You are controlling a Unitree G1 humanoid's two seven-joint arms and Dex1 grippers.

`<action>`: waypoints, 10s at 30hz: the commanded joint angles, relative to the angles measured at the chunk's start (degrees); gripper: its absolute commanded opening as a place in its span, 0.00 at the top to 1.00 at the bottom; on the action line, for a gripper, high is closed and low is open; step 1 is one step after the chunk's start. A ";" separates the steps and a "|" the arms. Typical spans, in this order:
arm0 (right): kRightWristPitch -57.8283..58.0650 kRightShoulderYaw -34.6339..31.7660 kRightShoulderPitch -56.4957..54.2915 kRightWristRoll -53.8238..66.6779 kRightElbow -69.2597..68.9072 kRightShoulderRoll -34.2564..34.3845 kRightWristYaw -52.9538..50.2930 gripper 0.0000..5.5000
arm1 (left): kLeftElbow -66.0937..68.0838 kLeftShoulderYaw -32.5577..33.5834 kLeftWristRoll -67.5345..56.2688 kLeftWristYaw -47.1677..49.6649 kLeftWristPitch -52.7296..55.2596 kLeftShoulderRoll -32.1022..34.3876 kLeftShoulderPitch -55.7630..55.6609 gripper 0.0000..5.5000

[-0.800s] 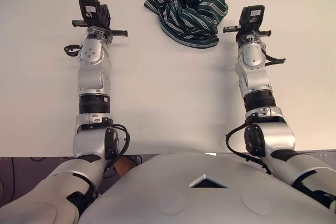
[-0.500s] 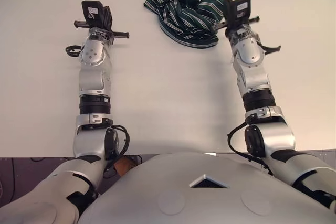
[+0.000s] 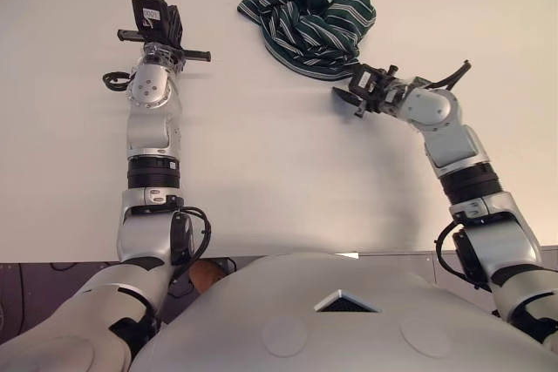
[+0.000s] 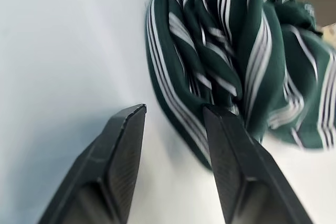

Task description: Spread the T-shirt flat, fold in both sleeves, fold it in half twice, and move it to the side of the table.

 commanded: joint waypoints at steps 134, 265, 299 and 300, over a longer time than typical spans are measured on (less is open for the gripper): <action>17.67 9.68 -49.29 49.74 -8.56 -41.46 59.88 1.00 | -10.64 -27.27 -30.89 -87.03 37.83 55.23 -59.10 0.99; -2.17 -5.56 -23.68 -0.58 47.98 10.81 -12.32 1.00 | -11.21 11.31 -17.29 -10.32 29.85 1.70 10.19 0.85; -6.19 -6.58 -25.23 -1.10 46.84 13.03 -11.64 1.00 | 28.60 0.28 -8.58 -28.19 12.12 8.22 -12.42 0.95; -6.21 -6.51 -25.07 -1.18 46.86 13.04 -11.66 1.00 | 28.91 0.60 -8.65 -28.02 11.97 8.30 -12.23 0.99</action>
